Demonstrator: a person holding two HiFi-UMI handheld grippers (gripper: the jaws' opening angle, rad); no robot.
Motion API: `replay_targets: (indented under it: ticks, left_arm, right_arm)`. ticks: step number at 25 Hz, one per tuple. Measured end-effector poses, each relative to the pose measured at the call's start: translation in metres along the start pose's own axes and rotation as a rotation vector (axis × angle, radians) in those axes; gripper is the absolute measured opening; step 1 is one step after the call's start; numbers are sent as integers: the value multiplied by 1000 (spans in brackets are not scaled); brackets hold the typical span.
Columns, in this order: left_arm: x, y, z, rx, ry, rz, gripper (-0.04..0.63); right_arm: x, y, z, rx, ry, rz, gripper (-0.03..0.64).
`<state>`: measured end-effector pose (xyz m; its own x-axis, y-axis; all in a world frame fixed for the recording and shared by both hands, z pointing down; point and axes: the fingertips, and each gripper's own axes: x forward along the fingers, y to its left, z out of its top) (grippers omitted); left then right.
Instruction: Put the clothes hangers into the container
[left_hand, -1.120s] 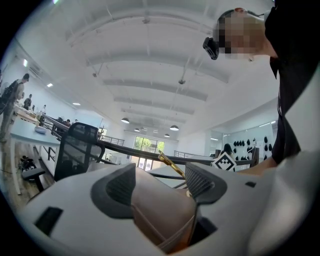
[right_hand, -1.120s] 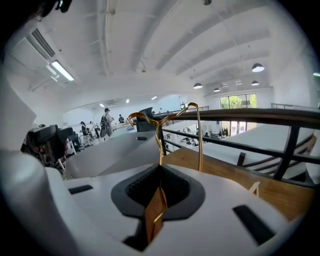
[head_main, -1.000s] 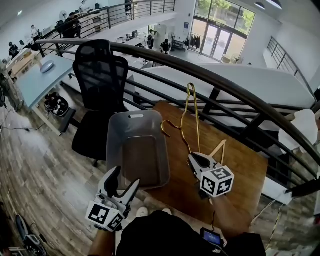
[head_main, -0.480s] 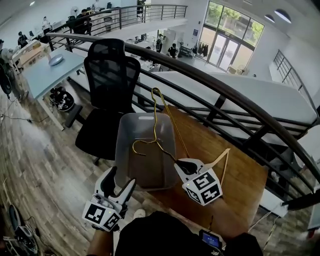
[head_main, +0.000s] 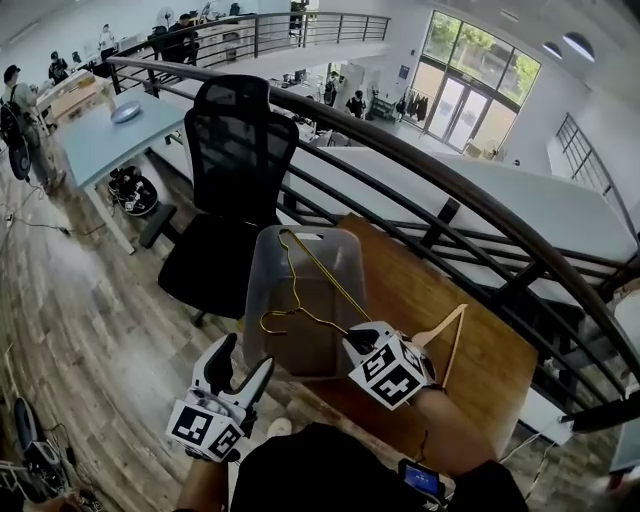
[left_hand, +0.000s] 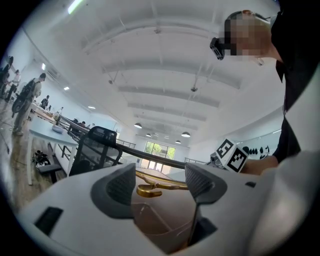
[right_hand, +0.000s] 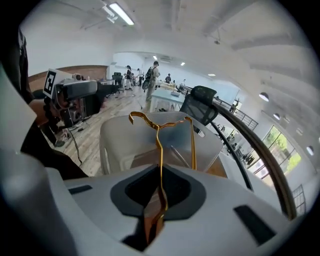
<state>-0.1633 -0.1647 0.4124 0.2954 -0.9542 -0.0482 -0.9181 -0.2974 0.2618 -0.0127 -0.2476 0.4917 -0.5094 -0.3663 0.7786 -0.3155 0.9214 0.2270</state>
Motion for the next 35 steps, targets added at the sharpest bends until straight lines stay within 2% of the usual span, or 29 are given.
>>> replay_targets:
  ticks: [3, 11, 21, 26, 28, 31, 33, 35]
  left_arm:
    - [-4, 6, -1, -3, 9, 8, 314]
    - [-20, 20, -10, -31, 28, 49, 314]
    - [-44, 41, -13, -52, 34, 113, 314]
    - [-49, 46, -12, -52, 38, 125, 314]
    - [-49, 45, -12, -50, 41, 124, 314]
    - [-48, 44, -13, -45, 49, 116, 314]
    - [-45, 44, -13, -41, 54, 106, 314]
    - [-39, 41, -13, -36, 57, 92, 314]
  right_arm:
    - [10, 3, 3, -49, 60, -7, 21]
    - [40, 21, 14, -126, 150, 49, 29]
    - [70, 18, 6, -332, 301, -29, 38]
    - [82, 16, 7, -407, 315, -68, 47]
    - [83, 17, 8, -403, 294, -65, 69]
    - [79, 24, 13, -334, 243, -16, 171]
    - [75, 27, 19, -282, 196, 13, 201]
    - [70, 27, 23, -240, 158, 30, 201]
